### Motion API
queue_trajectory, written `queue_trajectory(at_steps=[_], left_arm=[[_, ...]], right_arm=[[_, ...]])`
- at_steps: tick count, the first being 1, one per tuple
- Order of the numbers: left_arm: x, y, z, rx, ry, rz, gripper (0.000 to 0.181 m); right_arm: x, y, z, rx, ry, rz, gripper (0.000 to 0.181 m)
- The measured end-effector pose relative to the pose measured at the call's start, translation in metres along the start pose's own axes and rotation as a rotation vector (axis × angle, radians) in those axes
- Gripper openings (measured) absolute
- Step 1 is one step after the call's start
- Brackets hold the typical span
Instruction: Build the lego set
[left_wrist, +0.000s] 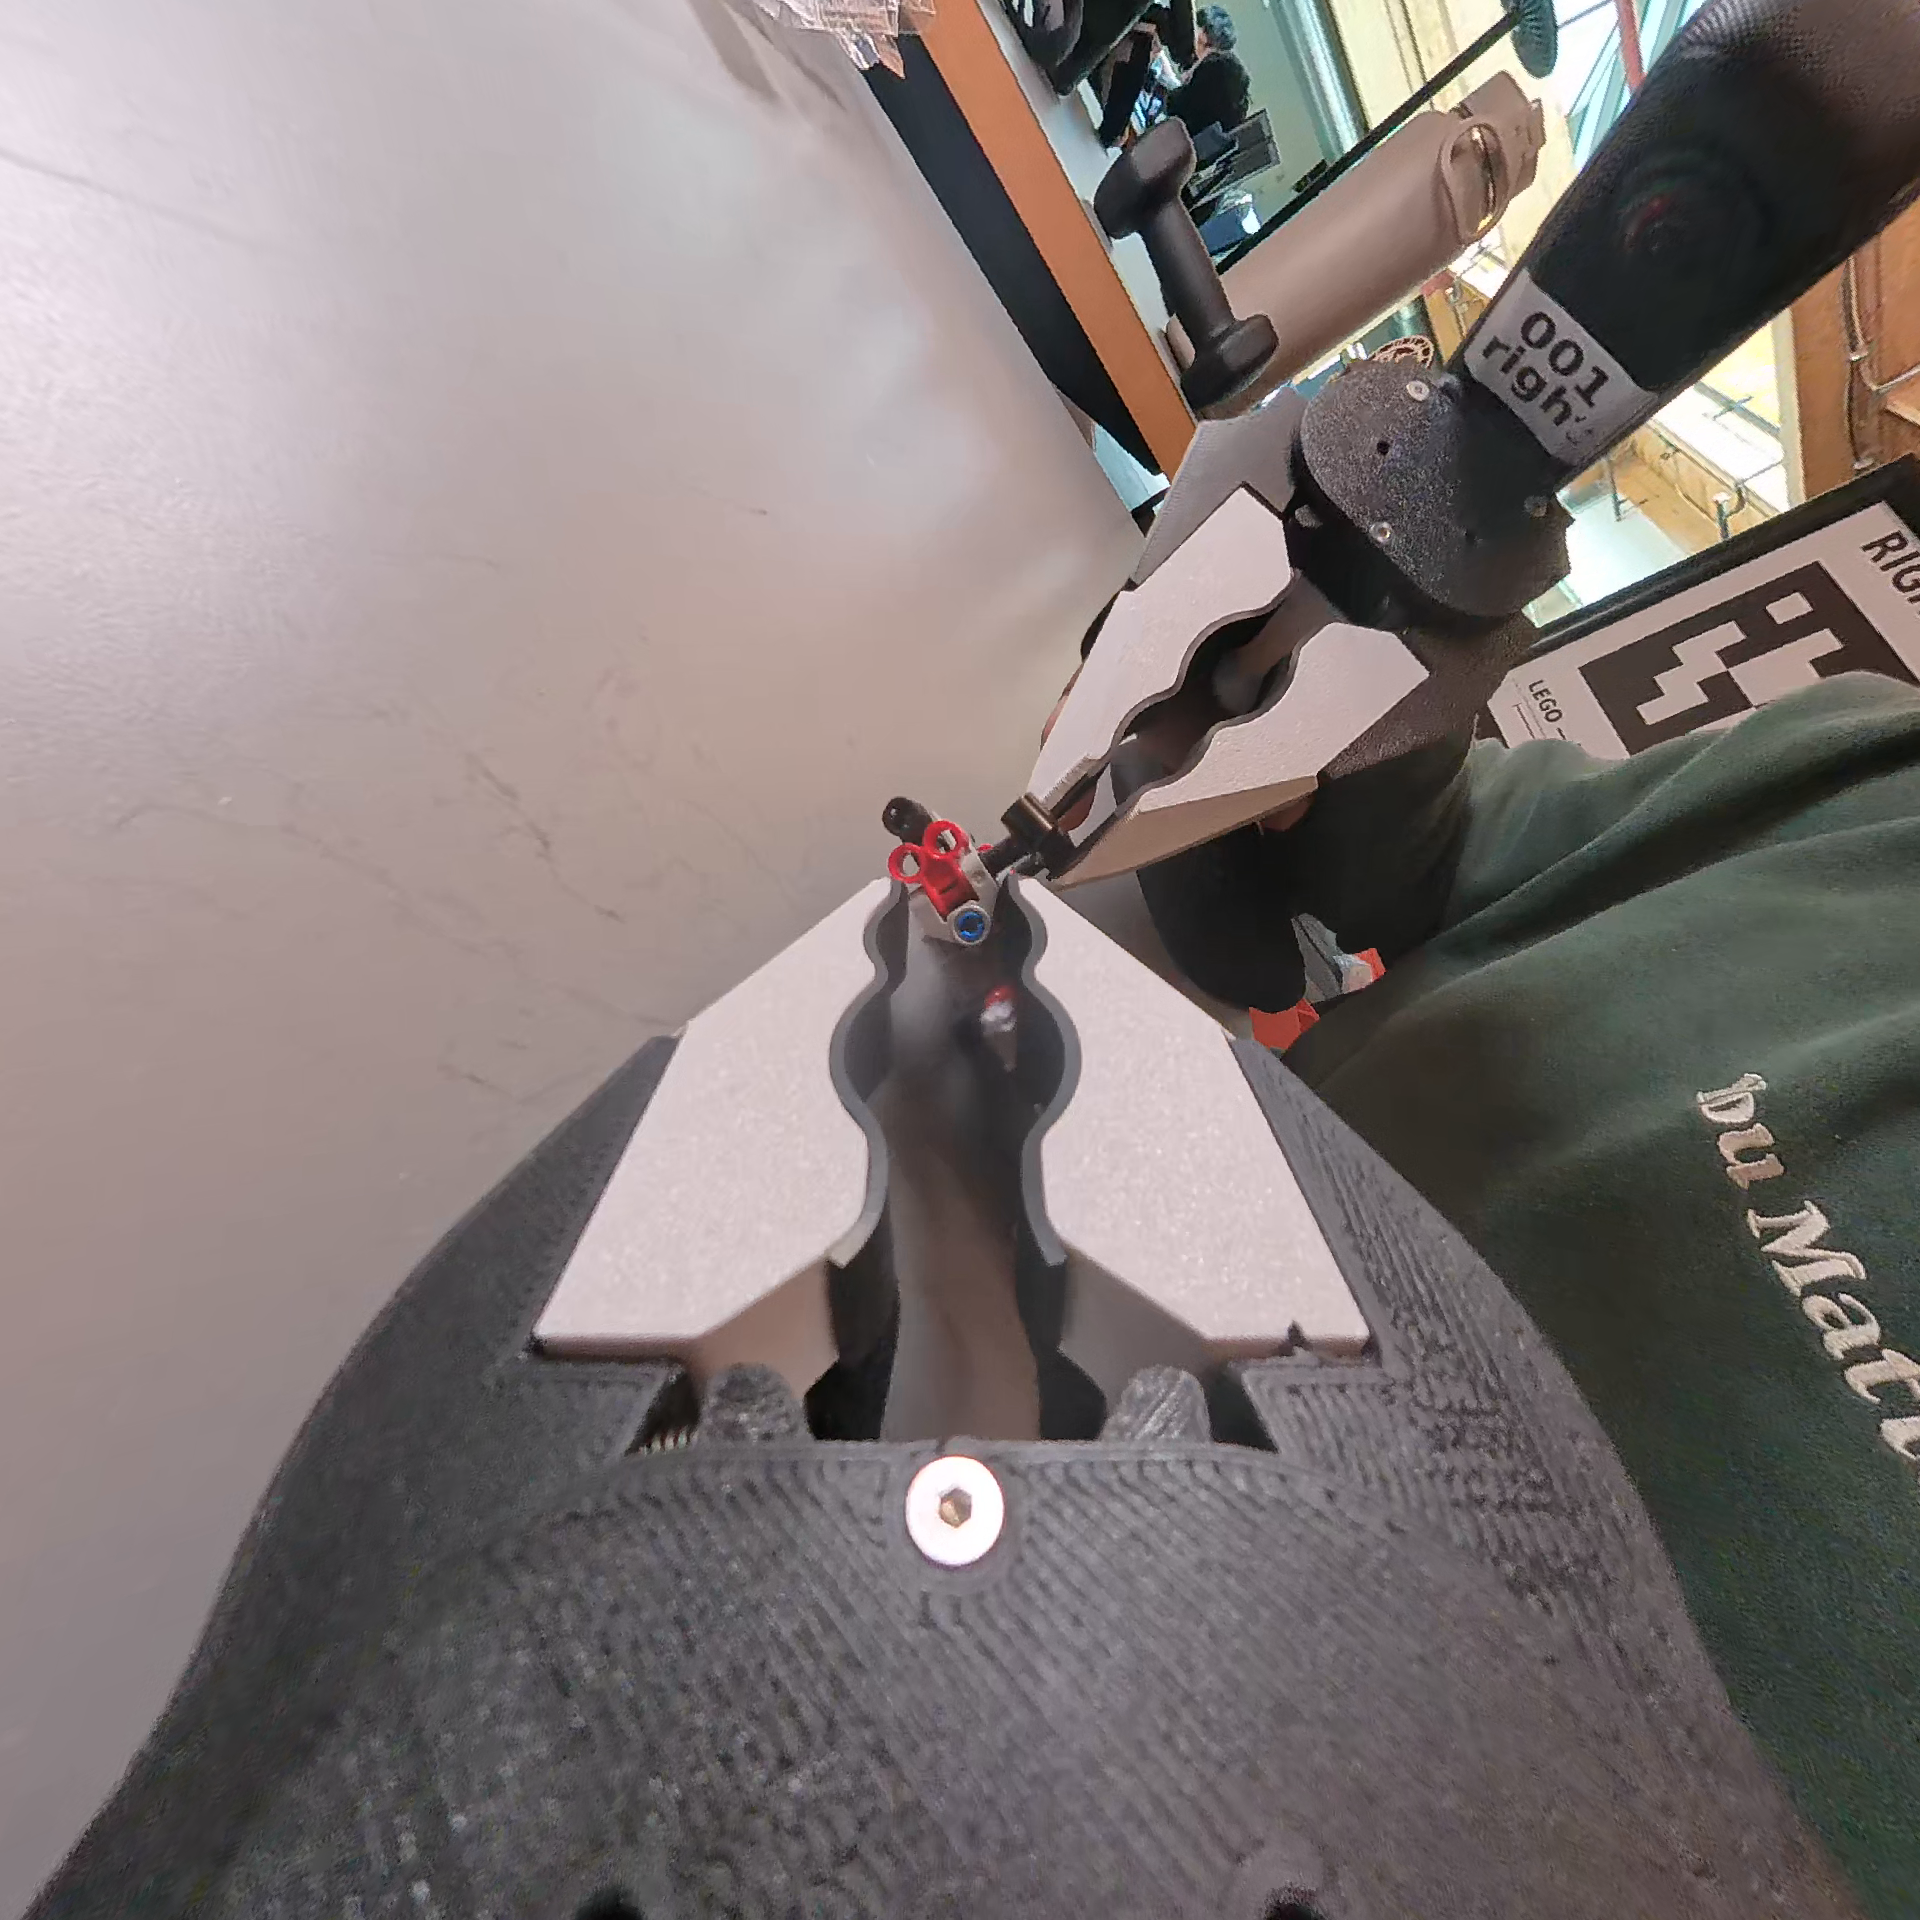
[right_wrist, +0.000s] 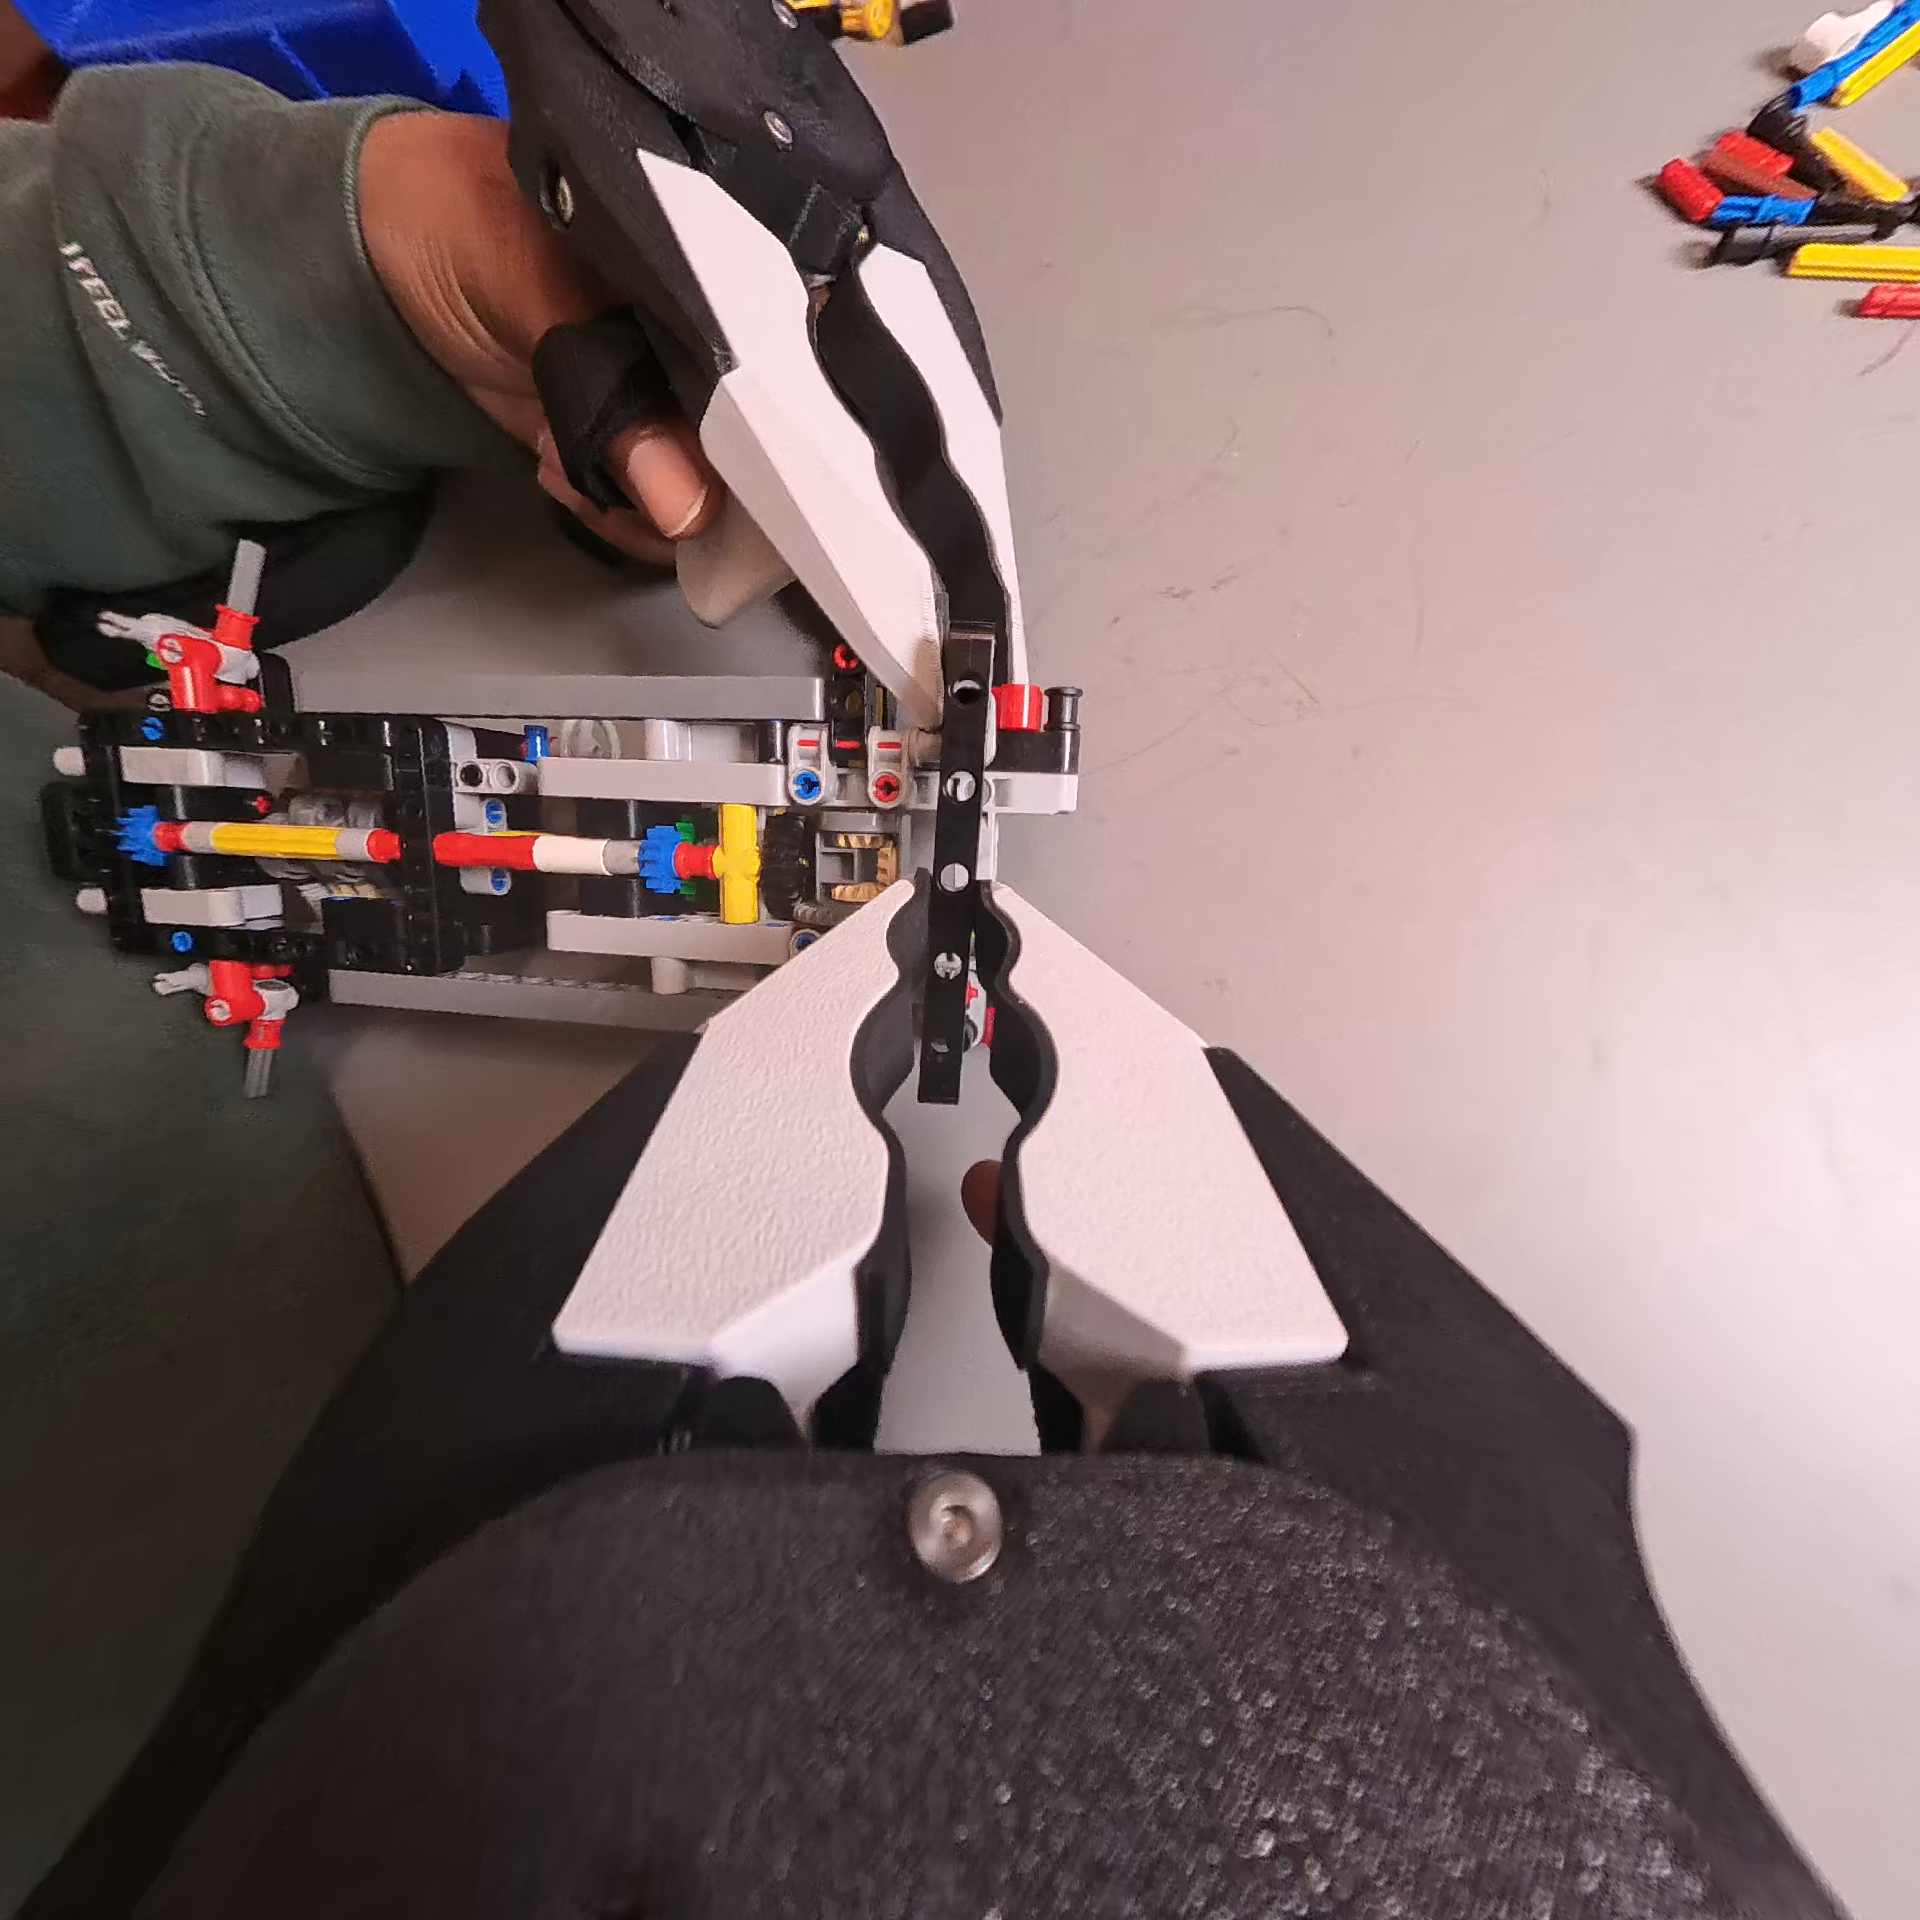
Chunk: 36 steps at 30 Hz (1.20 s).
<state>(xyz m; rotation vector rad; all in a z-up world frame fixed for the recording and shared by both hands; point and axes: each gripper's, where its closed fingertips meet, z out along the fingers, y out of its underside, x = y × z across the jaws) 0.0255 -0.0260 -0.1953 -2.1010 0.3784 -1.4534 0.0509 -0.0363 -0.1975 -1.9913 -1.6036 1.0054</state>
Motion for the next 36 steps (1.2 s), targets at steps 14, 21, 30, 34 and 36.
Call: queue_trajectory(at_steps=[14,21,30,34,36], left_arm=[[0.0002,-0.001,0.0017,0.011,0.014,-0.015,0.015],[-0.0011,-0.0007,0.0014,0.011,0.011,-0.027,0.015],[-0.0026,-0.0003,0.0024,0.005,0.004,-0.037,0.015],[-0.0025,-0.0002,0.0024,0.006,0.004,-0.039,0.015],[-0.0024,0.0002,0.0023,0.005,0.004,-0.039,0.015]], right_arm=[[0.0002,0.0029,-0.0012,-0.117,-0.13,-0.112,0.005],[0.0008,0.0023,0.0001,-0.08,-0.13,-0.167,0.005],[0.0008,0.0023,0.0005,0.026,-0.171,-0.208,0.006],[0.0007,0.0022,0.0006,0.023,-0.152,-0.25,0.006],[0.0003,0.0025,0.0008,0.026,-0.141,-0.26,0.006]])
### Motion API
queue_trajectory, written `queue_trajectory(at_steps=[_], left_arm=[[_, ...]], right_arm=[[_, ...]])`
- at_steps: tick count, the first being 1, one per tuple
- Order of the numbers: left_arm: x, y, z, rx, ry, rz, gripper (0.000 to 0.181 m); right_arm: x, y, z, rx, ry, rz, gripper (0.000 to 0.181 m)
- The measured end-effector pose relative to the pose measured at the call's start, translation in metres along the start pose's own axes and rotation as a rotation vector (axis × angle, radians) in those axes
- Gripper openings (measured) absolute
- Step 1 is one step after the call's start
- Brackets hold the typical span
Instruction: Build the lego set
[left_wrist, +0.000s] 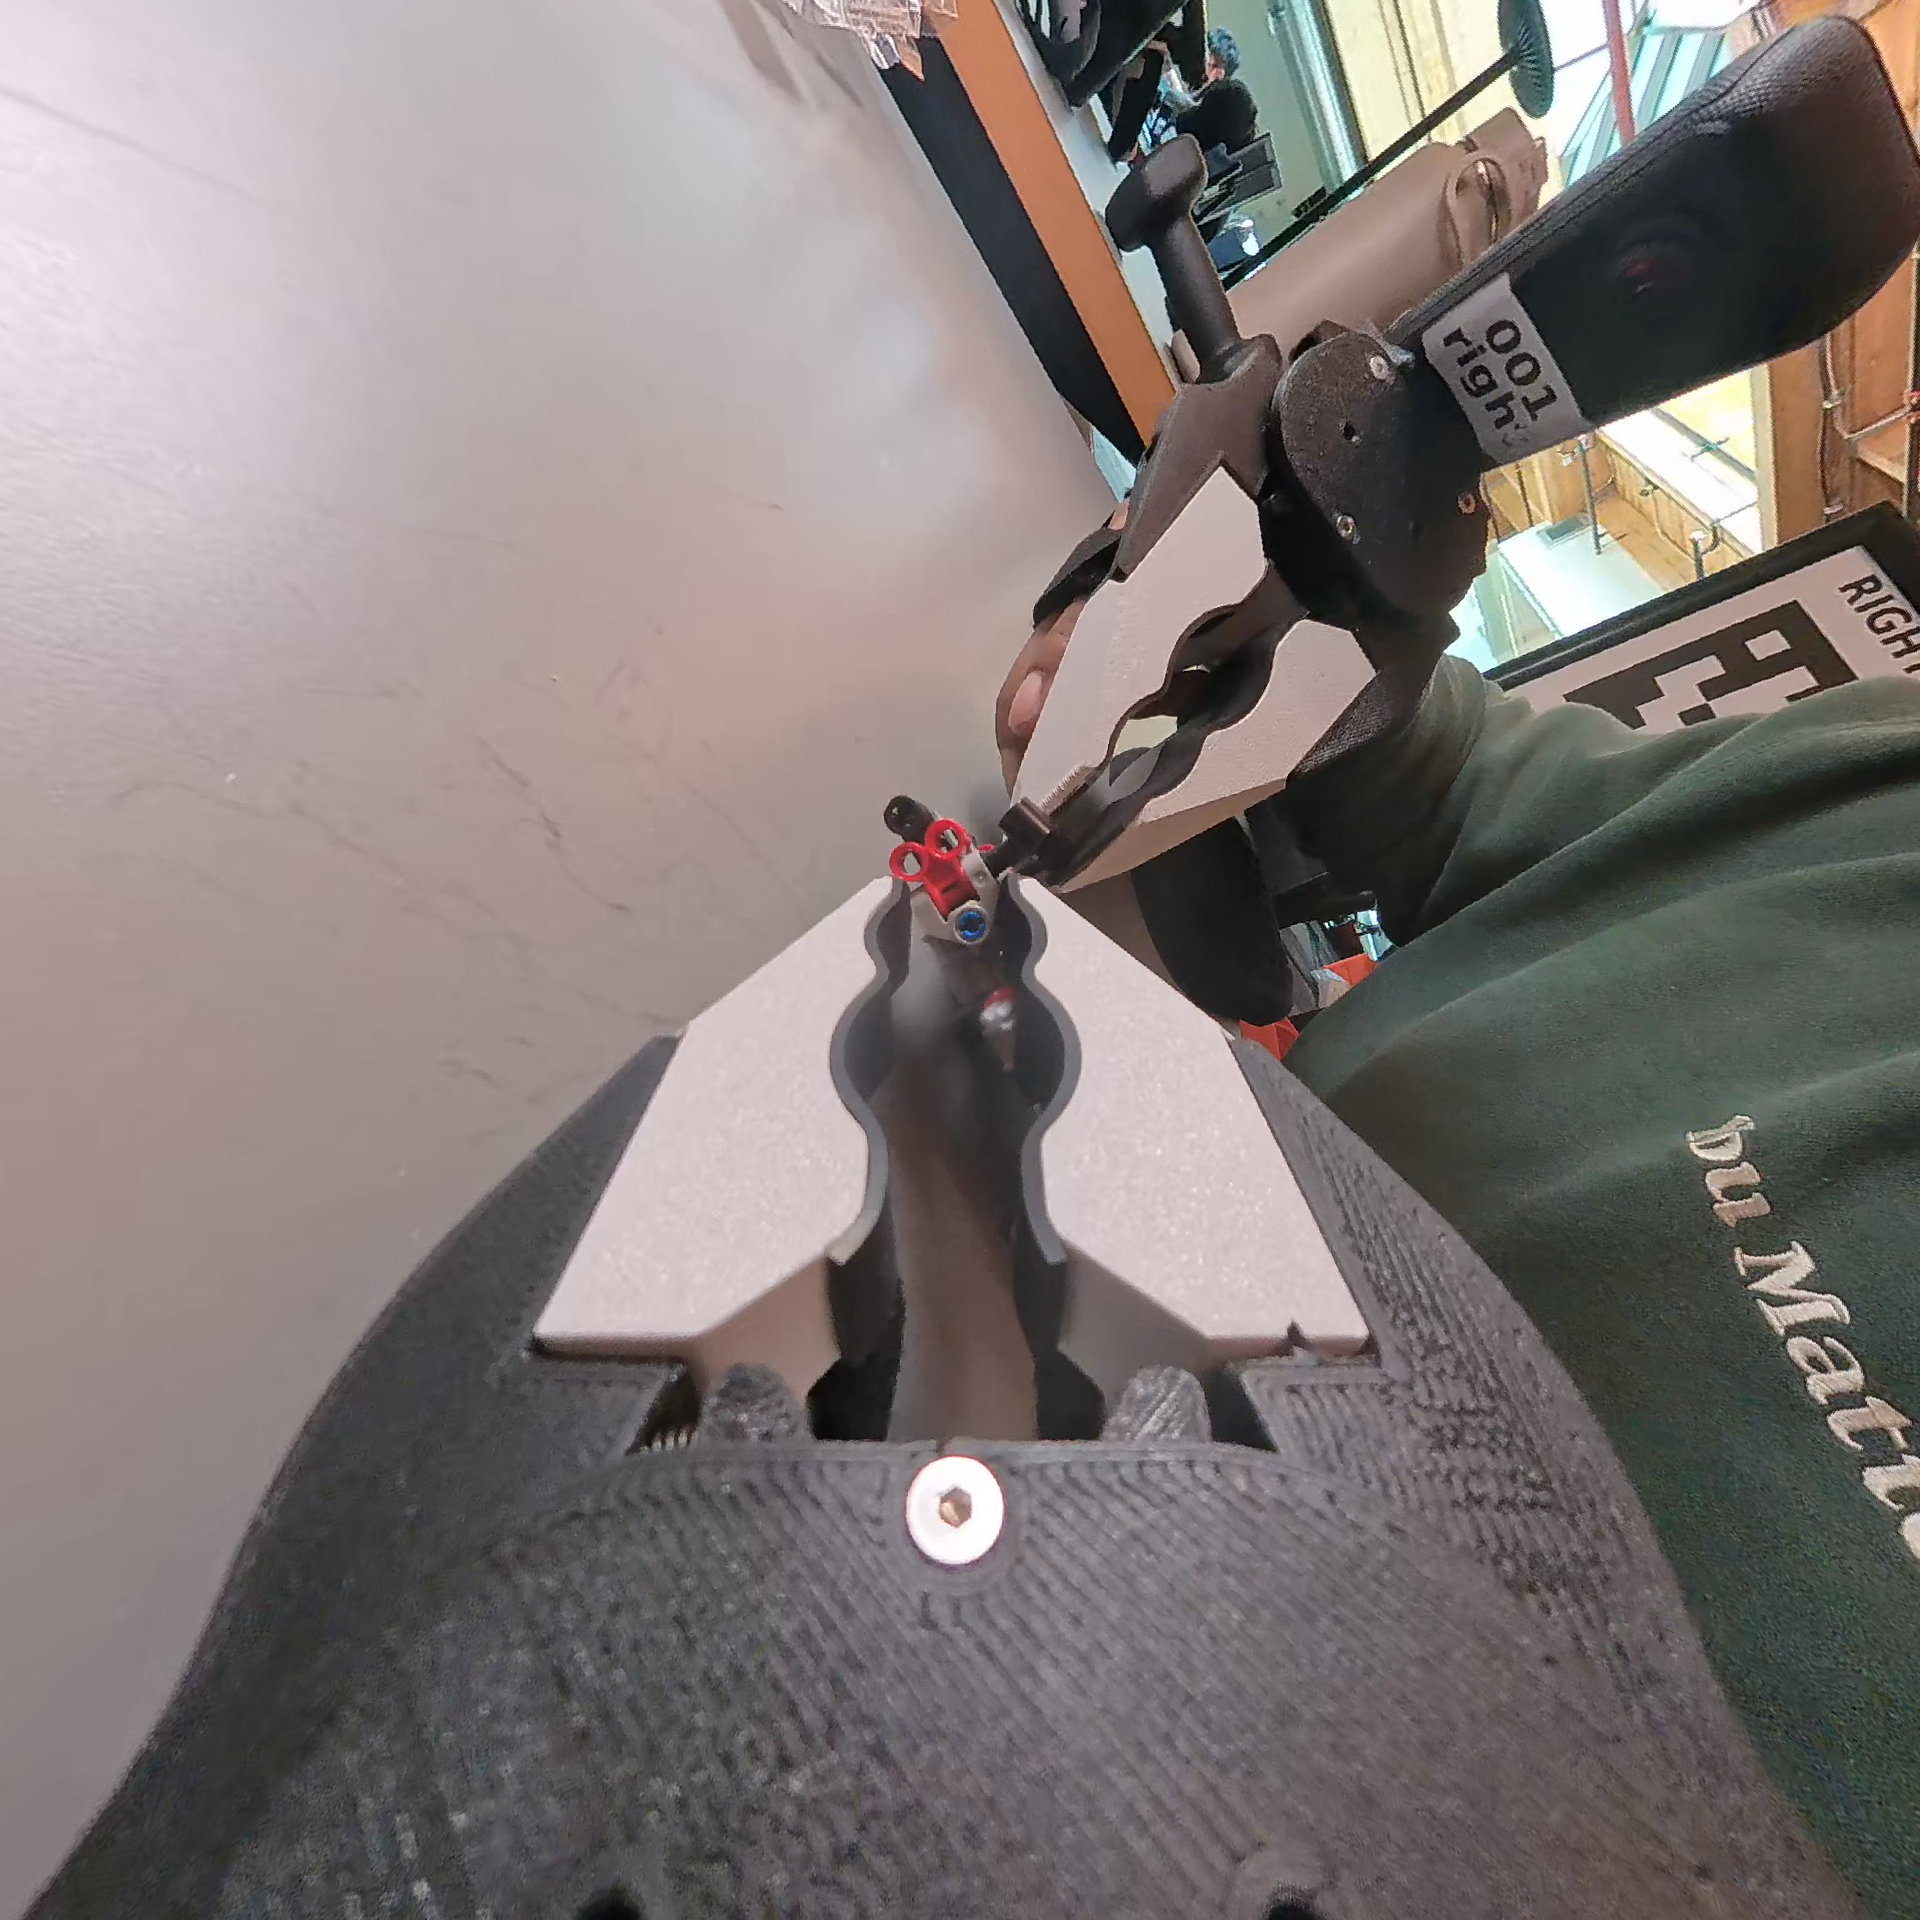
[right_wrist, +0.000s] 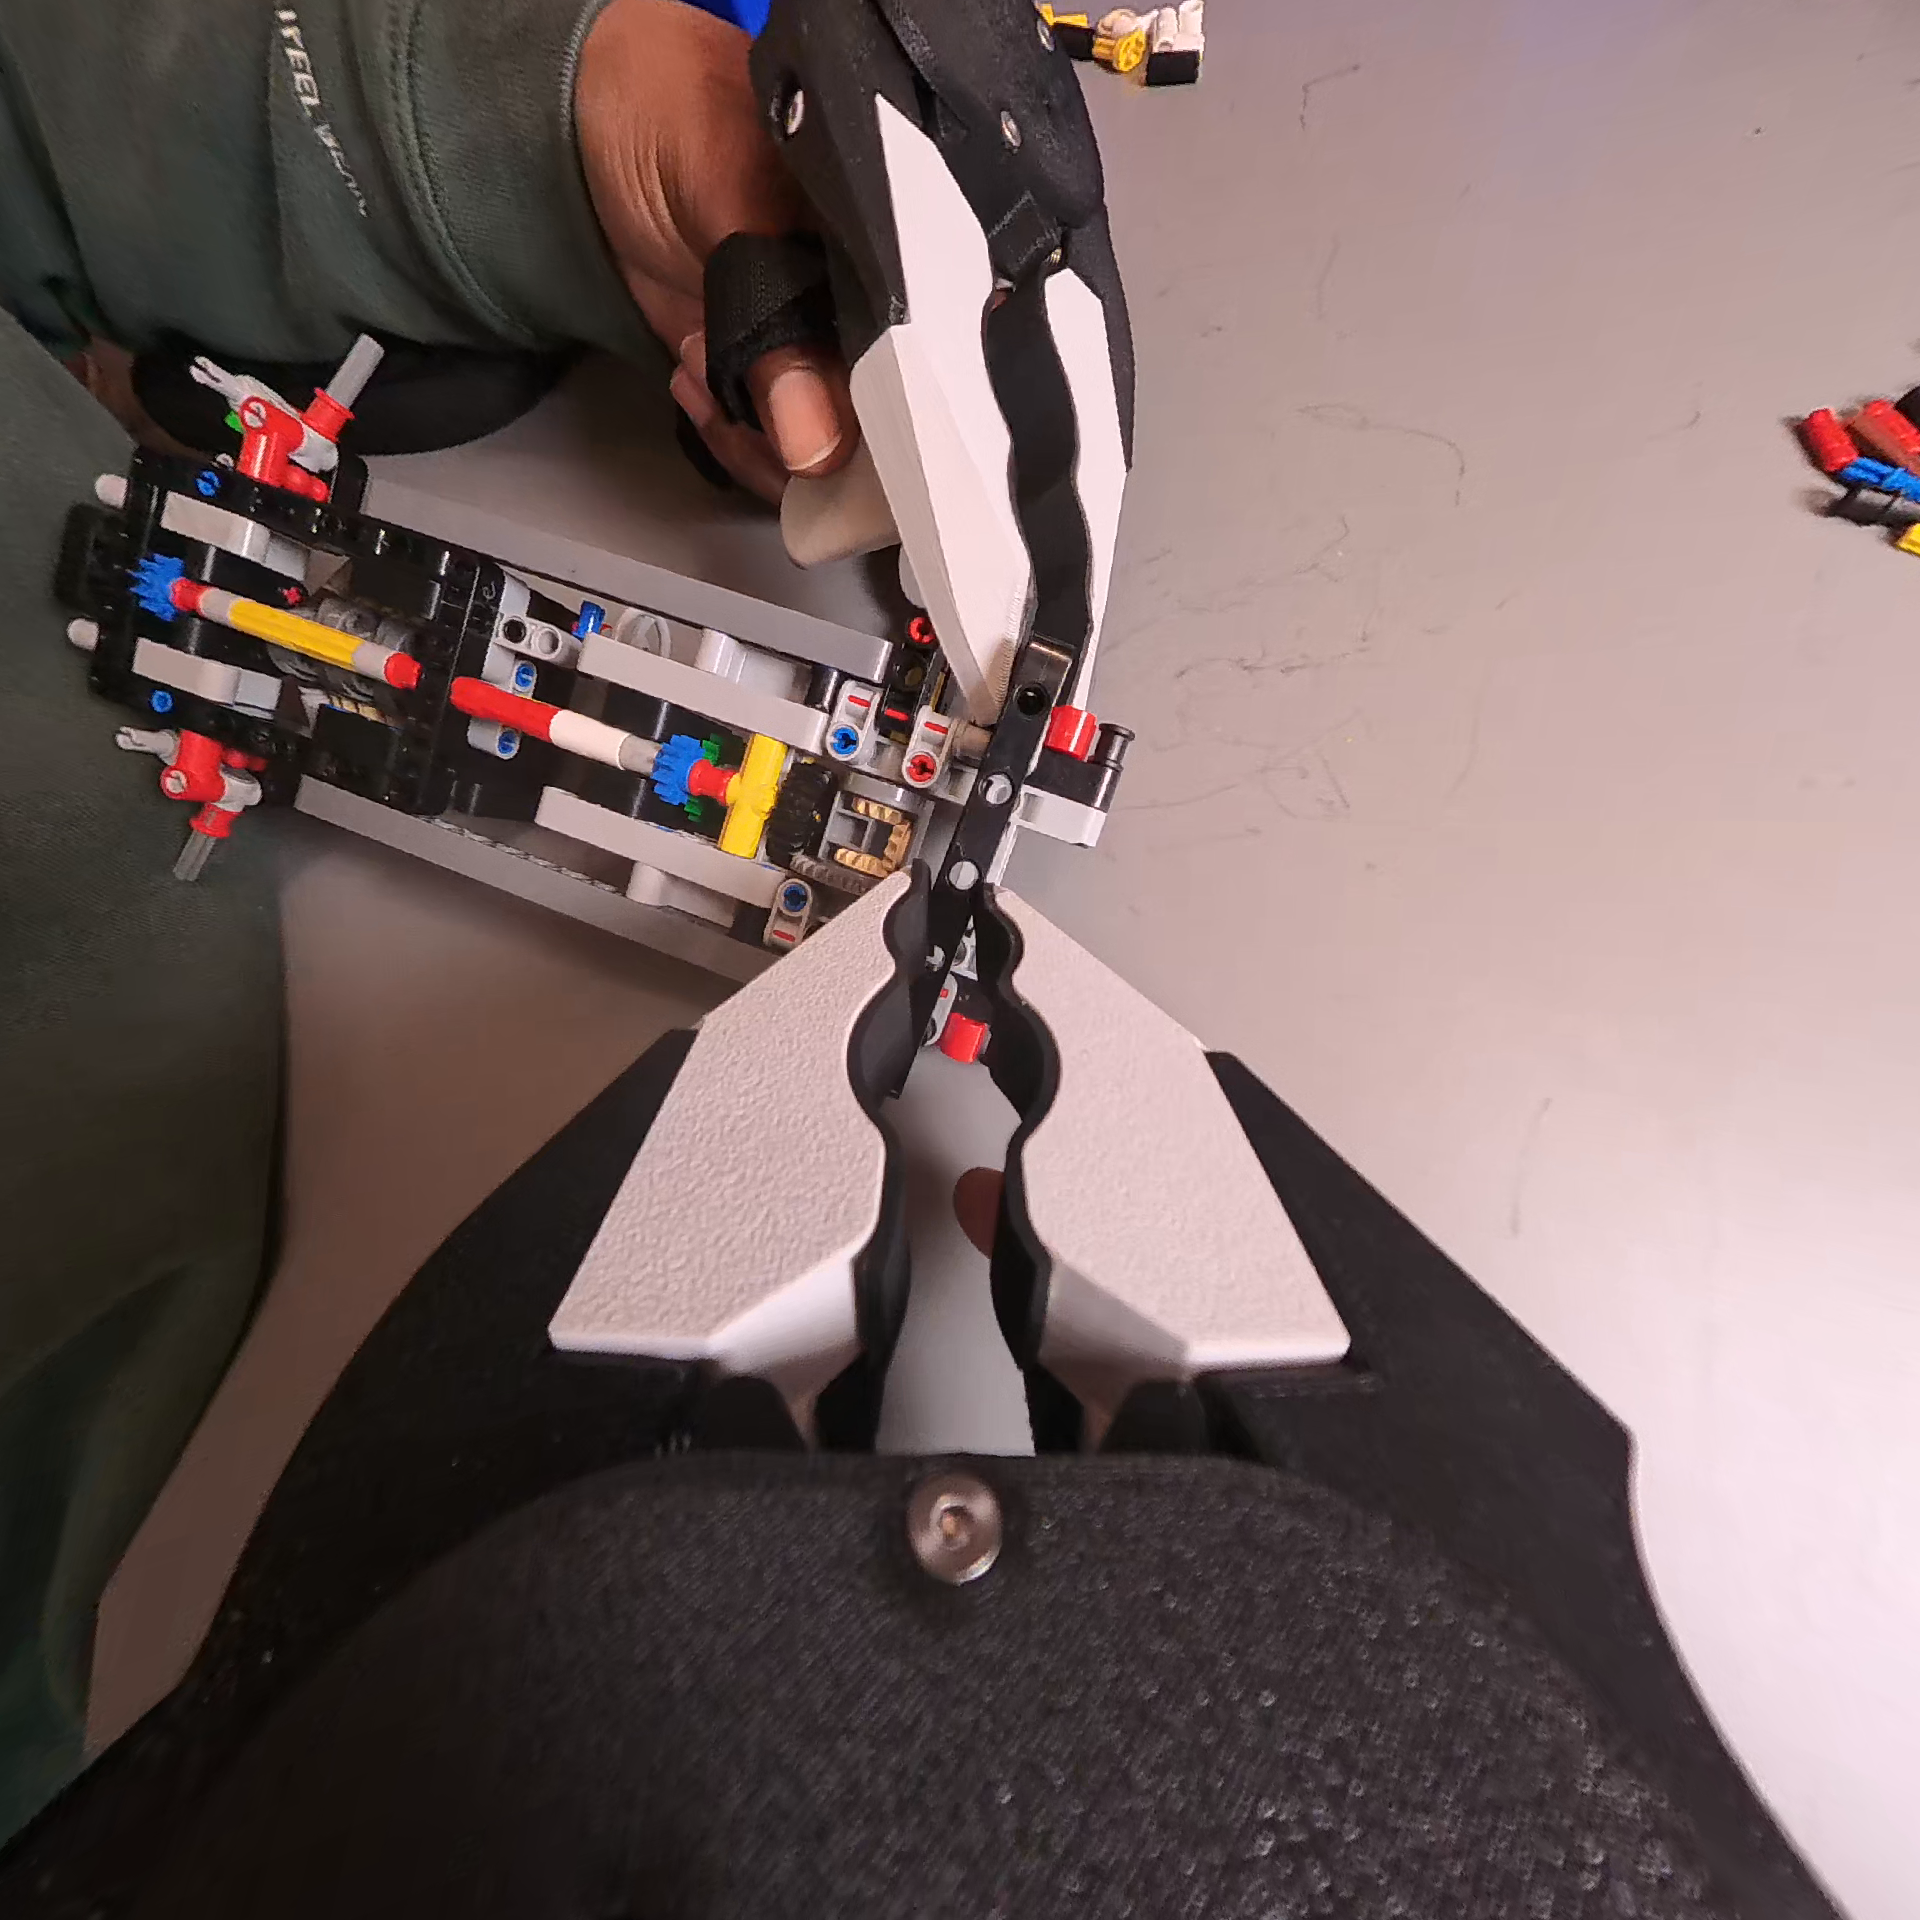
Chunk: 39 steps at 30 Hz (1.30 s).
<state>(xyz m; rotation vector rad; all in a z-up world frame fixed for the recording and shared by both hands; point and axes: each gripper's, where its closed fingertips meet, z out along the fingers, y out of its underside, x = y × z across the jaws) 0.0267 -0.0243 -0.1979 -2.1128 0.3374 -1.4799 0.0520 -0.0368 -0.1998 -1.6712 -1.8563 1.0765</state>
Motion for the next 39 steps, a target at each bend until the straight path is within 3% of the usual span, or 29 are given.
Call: queue_trajectory(at_steps=[18,28,35,39], left_arm=[[0.002,0.0,0.0,0.004,0.015,-0.048,0.017],[0.0,-0.001,-0.003,0.016,0.008,-0.05,0.017],[0.005,0.004,-0.012,-0.029,0.075,-0.054,0.026],[0.0,0.006,-0.015,-0.037,0.051,-0.054,0.015]], right_arm=[[-0.009,0.002,0.006,-0.169,-0.016,0.057,0.005],[-0.006,0.0,0.007,-0.145,0.111,0.095,0.005],[-0.005,-0.004,0.01,-0.127,0.157,0.114,0.005],[-0.003,-0.006,0.011,-0.134,0.189,0.095,0.005]])
